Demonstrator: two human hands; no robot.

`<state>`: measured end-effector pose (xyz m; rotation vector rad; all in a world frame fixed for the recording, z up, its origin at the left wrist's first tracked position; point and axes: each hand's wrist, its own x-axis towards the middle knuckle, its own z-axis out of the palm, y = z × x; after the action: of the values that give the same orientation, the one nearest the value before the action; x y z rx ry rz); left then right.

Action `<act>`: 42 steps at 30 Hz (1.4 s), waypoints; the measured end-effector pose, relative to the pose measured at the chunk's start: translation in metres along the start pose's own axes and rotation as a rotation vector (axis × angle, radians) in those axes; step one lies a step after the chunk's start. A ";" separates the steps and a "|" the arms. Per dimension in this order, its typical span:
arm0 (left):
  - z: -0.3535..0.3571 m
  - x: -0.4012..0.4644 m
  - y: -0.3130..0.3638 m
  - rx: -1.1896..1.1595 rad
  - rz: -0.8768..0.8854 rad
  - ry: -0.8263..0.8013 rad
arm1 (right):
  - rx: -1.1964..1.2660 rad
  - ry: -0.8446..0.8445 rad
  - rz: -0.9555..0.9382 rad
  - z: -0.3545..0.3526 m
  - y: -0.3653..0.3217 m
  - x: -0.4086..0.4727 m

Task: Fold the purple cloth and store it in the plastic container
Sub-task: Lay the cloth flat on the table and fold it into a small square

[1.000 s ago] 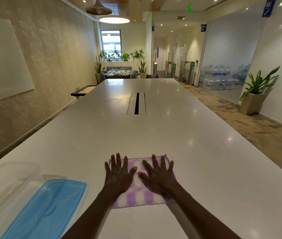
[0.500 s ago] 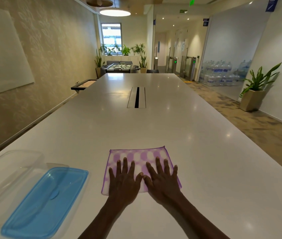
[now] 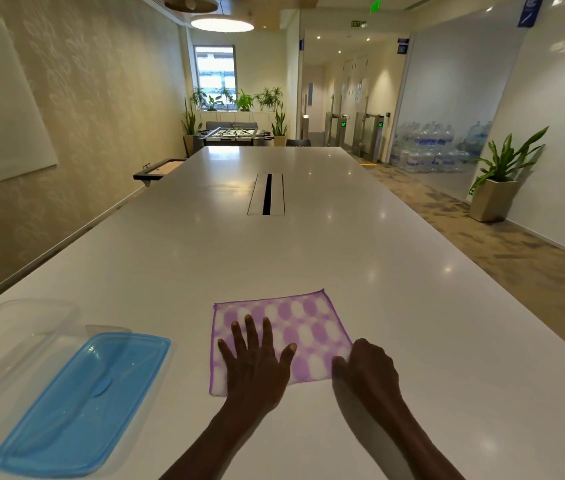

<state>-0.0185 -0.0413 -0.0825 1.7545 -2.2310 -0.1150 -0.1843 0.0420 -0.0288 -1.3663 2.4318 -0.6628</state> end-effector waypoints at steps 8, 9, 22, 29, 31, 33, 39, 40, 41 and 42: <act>-0.008 -0.009 0.033 -0.070 0.119 -0.074 | 0.358 0.221 0.029 -0.016 0.004 0.018; -0.013 -0.007 0.037 -0.171 0.146 -0.059 | 0.384 0.274 -0.039 -0.017 -0.001 0.017; -0.098 0.095 0.006 -1.257 -0.477 -0.107 | 0.261 0.310 -0.722 0.008 -0.083 -0.031; -0.104 0.105 -0.036 -1.170 -0.445 -0.065 | 0.184 0.242 -0.722 0.030 -0.082 -0.044; -0.099 0.102 -0.046 -1.195 -0.448 -0.089 | 0.170 0.219 -0.736 0.036 -0.082 -0.049; -0.093 0.098 -0.051 -1.188 -0.450 -0.111 | 0.155 0.202 -0.760 0.042 -0.081 -0.054; -0.079 0.092 -0.062 -1.076 -0.419 0.009 | 0.095 0.180 -0.803 0.051 -0.083 -0.064; -0.077 0.092 -0.063 -1.044 -0.412 0.021 | 0.081 0.176 -0.812 0.052 -0.083 -0.067; -0.076 0.091 -0.065 -1.017 -0.405 0.030 | 0.056 0.170 -0.824 0.053 -0.084 -0.068; -0.073 0.091 -0.066 -0.986 -0.401 0.039 | 0.029 0.163 -0.836 0.054 -0.085 -0.070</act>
<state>0.0448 -0.1365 -0.0122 1.5140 -1.3284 -1.0434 -0.0620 0.0502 -0.0304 -2.4012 1.8588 -1.0019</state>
